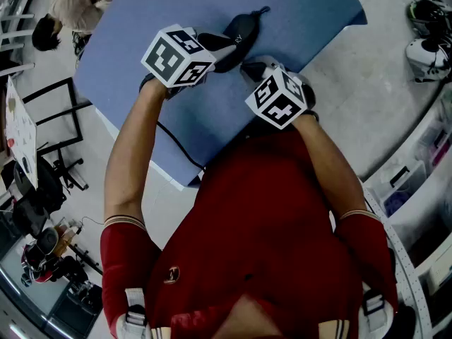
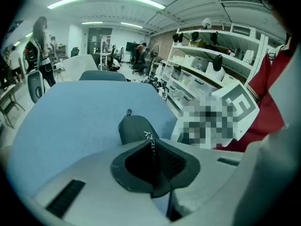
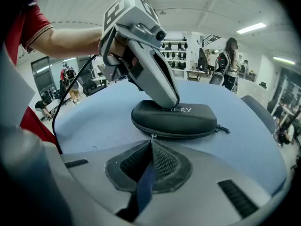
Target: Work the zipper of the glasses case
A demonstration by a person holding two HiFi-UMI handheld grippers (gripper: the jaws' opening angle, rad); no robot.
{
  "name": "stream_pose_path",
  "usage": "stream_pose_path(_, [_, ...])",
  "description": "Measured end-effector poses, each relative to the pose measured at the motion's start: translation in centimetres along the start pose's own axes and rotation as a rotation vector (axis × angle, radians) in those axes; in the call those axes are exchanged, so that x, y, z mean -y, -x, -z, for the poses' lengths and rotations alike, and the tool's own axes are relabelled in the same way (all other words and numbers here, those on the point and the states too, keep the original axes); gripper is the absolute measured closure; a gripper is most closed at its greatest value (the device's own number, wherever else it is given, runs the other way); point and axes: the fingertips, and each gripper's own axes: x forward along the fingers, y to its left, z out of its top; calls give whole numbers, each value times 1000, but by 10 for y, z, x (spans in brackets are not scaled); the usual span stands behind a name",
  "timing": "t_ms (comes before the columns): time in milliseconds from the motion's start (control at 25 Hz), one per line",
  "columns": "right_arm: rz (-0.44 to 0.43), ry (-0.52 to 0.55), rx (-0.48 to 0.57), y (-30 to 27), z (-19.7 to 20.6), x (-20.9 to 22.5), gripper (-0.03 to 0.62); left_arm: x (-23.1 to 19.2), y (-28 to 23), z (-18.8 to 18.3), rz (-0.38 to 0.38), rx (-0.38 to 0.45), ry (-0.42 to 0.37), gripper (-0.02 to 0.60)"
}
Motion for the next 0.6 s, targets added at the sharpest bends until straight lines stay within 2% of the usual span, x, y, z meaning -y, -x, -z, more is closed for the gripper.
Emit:
stream_pose_path(440, [17,-106,0,-3,-6,-20,591,1,1,0,36,-1,-37,555])
stream_pose_path(600, [30,-189,8,-5,-8,-29,589,2,3,1,46,7,-40,558])
